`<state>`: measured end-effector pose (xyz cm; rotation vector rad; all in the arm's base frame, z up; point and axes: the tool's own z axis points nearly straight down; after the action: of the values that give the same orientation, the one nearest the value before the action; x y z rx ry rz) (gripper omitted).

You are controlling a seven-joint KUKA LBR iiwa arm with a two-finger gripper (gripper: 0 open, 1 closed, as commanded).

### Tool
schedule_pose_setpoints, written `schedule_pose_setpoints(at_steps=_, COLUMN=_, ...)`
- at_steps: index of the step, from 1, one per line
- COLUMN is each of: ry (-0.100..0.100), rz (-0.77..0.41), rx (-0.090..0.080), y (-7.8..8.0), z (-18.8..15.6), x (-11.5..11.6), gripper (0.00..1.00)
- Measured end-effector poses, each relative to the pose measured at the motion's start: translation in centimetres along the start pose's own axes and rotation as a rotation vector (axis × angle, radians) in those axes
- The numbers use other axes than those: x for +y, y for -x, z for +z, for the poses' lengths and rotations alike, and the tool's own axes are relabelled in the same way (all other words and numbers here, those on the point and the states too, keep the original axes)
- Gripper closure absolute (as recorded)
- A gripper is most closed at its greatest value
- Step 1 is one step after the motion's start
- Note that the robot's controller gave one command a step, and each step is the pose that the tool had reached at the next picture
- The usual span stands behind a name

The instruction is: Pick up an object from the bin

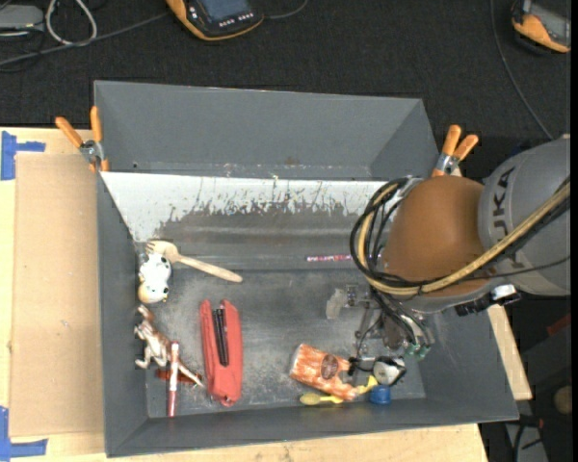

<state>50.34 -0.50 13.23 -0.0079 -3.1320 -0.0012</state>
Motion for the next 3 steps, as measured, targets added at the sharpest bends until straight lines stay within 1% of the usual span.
schedule_pose_setpoints(at_steps=1, ry=0.000, rz=0.000, rx=-0.007, y=0.2, z=-0.4, x=0.0, gripper=0.00)
schedule_pose_setpoints(at_steps=2, ry=0.000, rz=-0.047, rx=-0.015, y=-2.7, z=6.0, x=-2.2, gripper=0.00)
schedule_pose_setpoints(at_steps=3, ry=0.000, rz=-0.098, rx=-0.017, y=-0.8, z=6.1, x=-2.2, gripper=1.00)
